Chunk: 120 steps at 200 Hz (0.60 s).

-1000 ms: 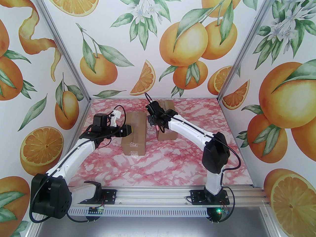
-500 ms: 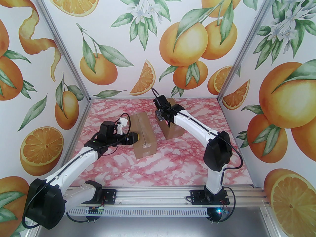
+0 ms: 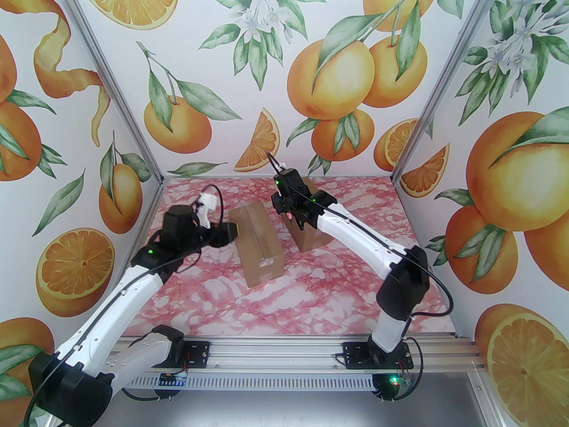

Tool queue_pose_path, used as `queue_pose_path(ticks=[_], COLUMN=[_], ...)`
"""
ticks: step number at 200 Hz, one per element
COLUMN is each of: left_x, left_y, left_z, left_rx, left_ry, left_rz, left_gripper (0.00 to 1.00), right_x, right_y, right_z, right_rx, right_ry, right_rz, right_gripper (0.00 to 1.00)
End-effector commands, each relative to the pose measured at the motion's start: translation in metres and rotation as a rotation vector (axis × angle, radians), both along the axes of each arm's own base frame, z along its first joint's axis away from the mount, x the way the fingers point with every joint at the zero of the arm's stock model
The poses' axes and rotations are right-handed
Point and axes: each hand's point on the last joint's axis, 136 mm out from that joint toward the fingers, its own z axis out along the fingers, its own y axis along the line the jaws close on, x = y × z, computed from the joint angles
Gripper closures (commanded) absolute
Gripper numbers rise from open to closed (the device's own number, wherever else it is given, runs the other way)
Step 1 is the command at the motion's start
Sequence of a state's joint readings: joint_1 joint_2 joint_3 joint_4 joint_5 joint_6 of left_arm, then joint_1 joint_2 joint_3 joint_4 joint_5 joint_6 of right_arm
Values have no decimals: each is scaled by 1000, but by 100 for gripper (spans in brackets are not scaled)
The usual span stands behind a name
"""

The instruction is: Unpack the express box

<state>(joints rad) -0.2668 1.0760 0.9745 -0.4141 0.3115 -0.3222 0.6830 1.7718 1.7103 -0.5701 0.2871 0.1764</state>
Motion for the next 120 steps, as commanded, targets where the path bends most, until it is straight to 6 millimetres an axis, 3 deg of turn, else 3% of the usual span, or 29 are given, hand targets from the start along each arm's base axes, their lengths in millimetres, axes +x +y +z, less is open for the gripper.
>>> queue_pose_path(ticks=[1, 49, 74, 97, 120], left_x=[32, 82, 99, 108, 108], left_y=[7, -7, 1, 8, -2], left_z=[4, -15, -17, -22, -35], left_rx=[42, 3, -26, -35, -88], left_ry=[-30, 2, -12, -2, 43], left_rz=[-18, -161, -200, -215, -268], left_gripper=[36, 33, 36, 36, 36], right_x=[4, 10, 12, 9, 9], right_y=[17, 62, 84, 105, 112], right_z=[44, 56, 59, 59, 51], right_rx=[137, 253, 280, 274, 268], right_ry=[-115, -207, -254, -268, -259], right_rz=[35, 97, 96, 113, 103], right_gripper=[100, 100, 100, 100, 100])
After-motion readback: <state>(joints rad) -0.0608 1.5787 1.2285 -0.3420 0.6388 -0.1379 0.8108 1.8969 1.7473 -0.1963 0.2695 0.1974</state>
